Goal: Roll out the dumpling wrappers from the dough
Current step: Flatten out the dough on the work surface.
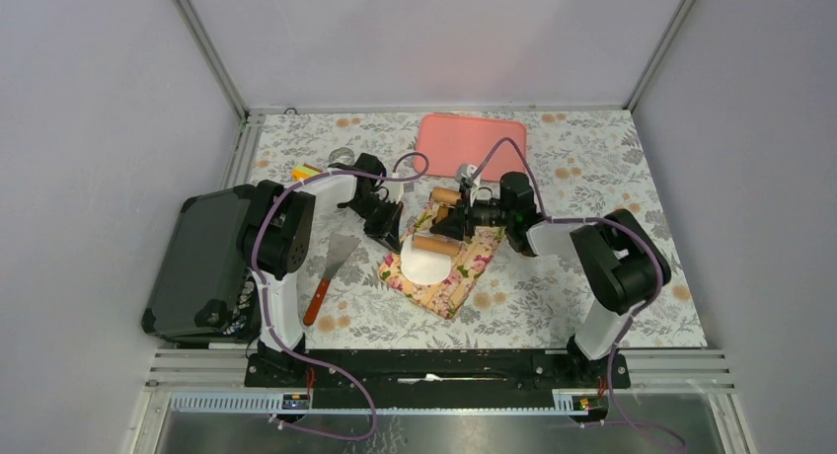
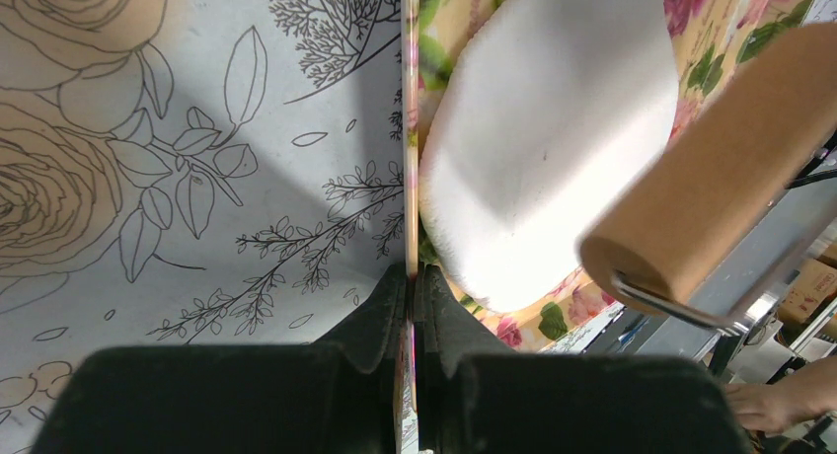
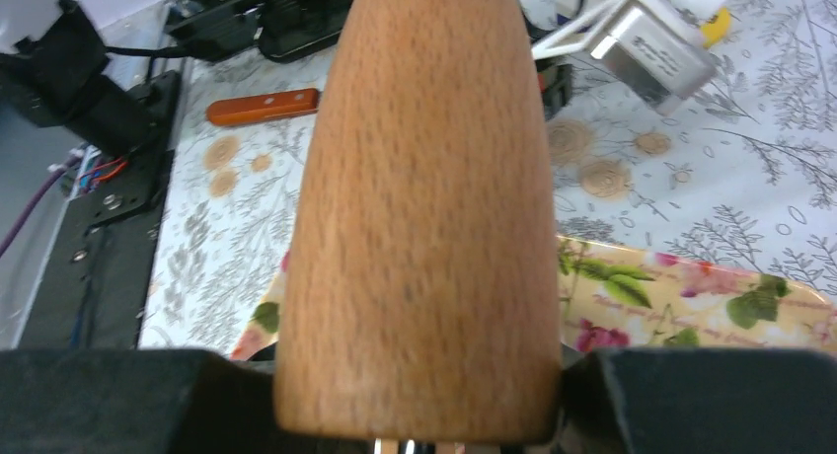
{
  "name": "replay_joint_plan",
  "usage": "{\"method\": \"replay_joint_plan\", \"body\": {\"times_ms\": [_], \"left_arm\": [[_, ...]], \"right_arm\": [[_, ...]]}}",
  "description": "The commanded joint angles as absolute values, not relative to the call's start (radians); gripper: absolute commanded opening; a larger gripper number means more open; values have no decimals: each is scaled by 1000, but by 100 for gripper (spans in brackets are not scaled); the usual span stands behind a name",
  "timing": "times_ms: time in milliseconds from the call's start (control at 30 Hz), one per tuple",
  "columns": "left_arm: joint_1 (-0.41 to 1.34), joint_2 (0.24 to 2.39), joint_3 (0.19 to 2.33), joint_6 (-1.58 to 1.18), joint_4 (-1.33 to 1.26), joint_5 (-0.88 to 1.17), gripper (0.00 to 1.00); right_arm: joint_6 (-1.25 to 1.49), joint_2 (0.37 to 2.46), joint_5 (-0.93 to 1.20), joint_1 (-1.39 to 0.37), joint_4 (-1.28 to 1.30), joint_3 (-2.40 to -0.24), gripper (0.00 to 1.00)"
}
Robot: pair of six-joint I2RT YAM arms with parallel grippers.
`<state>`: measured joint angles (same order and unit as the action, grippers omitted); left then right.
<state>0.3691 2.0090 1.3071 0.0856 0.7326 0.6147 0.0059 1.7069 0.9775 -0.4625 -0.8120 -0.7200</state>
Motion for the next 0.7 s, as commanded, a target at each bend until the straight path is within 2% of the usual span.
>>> {"method": "replay_joint_plan", "body": {"times_ms": [0, 133, 400, 667], "left_arm": [[365, 2043, 1266, 128, 712, 498, 0], [363, 2042, 1266, 130, 712, 500, 0], [364, 2042, 1266, 131, 712, 503, 0], [364, 2041, 1264, 132, 712, 503, 0]], "right_arm": [[71, 1839, 931, -467, -973, -765, 0], [-7, 1884, 946, -488, -902, -731, 0], [-348, 1756, 965, -562, -465, -695, 0], [-493, 1754, 1007, -587, -266, -705, 0]]}}
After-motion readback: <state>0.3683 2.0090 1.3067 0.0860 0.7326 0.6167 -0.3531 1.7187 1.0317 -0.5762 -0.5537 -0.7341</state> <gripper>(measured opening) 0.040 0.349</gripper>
